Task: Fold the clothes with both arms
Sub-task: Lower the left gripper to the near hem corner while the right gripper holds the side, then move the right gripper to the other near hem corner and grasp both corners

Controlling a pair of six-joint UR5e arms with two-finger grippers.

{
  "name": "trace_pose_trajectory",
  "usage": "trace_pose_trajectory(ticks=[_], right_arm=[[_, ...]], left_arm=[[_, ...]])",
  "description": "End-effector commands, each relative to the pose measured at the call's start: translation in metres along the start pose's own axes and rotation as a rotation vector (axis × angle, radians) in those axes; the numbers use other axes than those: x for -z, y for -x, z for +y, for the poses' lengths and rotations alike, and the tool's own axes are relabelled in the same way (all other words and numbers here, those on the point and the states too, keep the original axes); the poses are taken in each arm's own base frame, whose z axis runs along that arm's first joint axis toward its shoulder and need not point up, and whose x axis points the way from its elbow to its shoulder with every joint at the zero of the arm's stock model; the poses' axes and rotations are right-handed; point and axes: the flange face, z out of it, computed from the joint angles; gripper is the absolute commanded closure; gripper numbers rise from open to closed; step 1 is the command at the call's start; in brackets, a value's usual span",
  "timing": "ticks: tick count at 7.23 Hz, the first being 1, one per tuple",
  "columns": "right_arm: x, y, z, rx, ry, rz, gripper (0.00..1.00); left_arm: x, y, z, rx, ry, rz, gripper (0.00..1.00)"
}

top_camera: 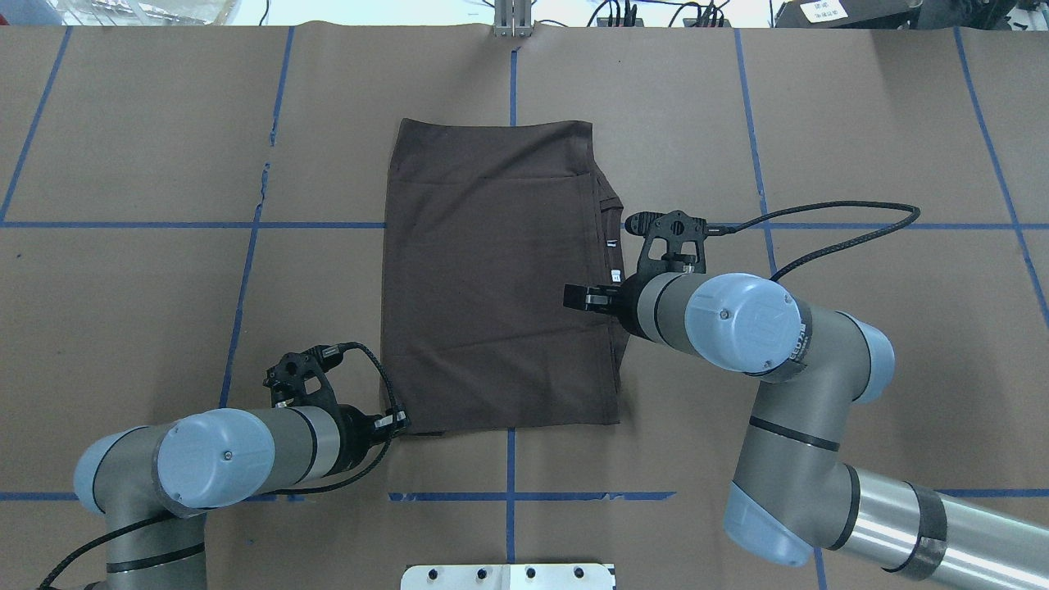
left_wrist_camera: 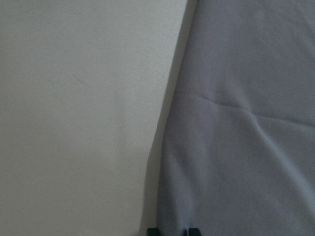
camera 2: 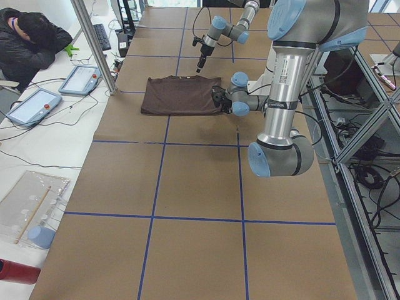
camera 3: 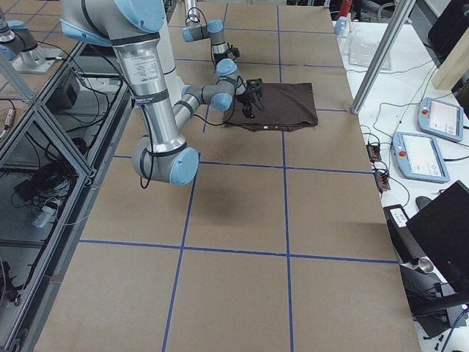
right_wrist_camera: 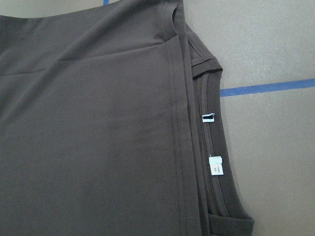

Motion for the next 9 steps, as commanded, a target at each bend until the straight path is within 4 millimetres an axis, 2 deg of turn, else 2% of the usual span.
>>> trace_pose_trajectory(ticks=[1, 2, 4, 5, 7, 9], right_arm=[[0.003, 0.019, 0.021, -0.178, 0.017, 0.106, 0.15], [0.008, 0.032, 0.031, -0.313, 0.025, 0.189, 0.26], [-0.004, 0.041, 0.092, -0.326, 0.001, 0.238, 0.26], [-0.009, 0.039, 0.110, -0.310, 0.016, 0.252, 0.26], [-0.023, 0.034, 0.119, -0.291, 0.001, 0.279, 0.31], [-0.031, 0.031, 0.122, -0.286, 0.001, 0.295, 0.33]], left_arm=[[0.004, -0.003, 0.001, 0.000, 0.001, 0.009, 1.00], [0.004, -0.004, 0.002, 0.001, 0.005, 0.011, 1.00], [0.005, -0.005, 0.002, -0.001, 0.006, 0.014, 1.00], [0.005, -0.006, 0.002, 0.001, 0.006, 0.016, 1.00], [0.005, -0.006, 0.002, 0.001, 0.004, 0.016, 1.00], [0.008, -0.007, 0.002, 0.001, 0.004, 0.021, 1.00]])
